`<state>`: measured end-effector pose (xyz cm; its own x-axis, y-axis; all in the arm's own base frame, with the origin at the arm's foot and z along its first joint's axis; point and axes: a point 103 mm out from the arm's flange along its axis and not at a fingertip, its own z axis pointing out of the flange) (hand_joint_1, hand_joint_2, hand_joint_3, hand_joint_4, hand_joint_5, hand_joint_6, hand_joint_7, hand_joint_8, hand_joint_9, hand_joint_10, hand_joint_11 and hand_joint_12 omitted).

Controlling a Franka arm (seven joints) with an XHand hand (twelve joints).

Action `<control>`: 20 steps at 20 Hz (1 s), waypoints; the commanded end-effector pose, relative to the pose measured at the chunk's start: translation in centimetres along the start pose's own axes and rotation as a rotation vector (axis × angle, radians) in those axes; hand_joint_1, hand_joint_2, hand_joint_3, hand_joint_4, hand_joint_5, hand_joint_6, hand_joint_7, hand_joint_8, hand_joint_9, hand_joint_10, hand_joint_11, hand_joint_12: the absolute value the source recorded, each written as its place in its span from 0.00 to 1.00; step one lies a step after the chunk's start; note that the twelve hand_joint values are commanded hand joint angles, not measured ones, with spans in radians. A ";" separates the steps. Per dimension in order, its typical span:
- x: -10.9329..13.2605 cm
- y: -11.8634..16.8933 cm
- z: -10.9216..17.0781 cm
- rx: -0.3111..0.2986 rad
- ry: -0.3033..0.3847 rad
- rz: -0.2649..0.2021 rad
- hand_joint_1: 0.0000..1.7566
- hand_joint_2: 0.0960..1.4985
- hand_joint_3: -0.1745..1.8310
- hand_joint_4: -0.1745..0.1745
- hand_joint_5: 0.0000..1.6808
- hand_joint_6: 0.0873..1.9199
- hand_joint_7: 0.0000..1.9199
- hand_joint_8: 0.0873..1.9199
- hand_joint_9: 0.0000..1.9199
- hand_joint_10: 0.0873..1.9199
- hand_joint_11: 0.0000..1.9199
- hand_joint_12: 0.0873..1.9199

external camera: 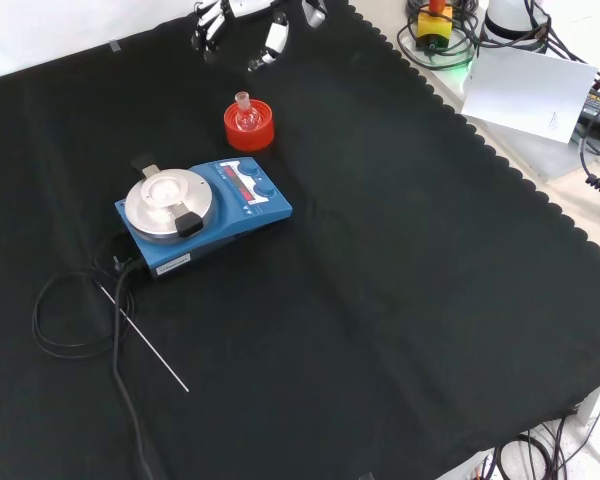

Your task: Pick up the round-bottom flask.

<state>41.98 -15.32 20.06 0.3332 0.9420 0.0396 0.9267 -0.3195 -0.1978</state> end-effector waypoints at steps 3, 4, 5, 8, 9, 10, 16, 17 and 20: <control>-0.1 0.4 4.8 0.029 0.066 0.000 0.52 0.39 0.45 0.32 0.36 0.27 0.14 0.34 0.25 0.34 0.06 0.72; -0.1 0.4 5.1 0.031 0.067 0.001 0.52 0.39 0.45 0.32 0.36 0.27 0.14 0.34 0.25 0.34 0.06 0.72; -0.2 0.4 5.3 0.034 0.068 -0.001 0.52 0.39 0.45 0.32 0.36 0.27 0.14 0.34 0.25 0.34 0.06 0.72; -0.1 0.4 6.0 0.035 0.067 -0.006 0.52 0.39 0.45 0.32 0.36 0.27 0.14 0.34 0.25 0.34 0.06 0.72; -0.1 0.4 6.2 0.035 0.070 -0.008 0.52 0.39 0.45 0.32 0.36 0.27 0.14 0.34 0.25 0.34 0.06 0.72; -0.1 0.4 6.4 0.035 0.068 -0.009 0.52 0.39 0.45 0.32 0.36 0.27 0.14 0.34 0.25 0.34 0.06 0.72; -1.3 0.6 6.7 0.022 0.069 -0.011 0.52 0.38 0.45 0.32 0.36 0.28 0.14 0.34 0.26 0.34 0.06 0.72; -1.0 0.5 6.9 0.018 0.067 -0.011 0.52 0.38 0.45 0.32 0.36 0.28 0.14 0.34 0.26 0.34 0.06 0.72; -1.4 0.7 7.1 0.020 0.075 -0.014 0.52 0.38 0.45 0.32 0.36 0.28 0.14 0.34 0.26 0.34 0.06 0.72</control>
<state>41.03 -15.73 13.56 0.3242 0.9390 0.1149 0.9290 -0.2932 -0.2258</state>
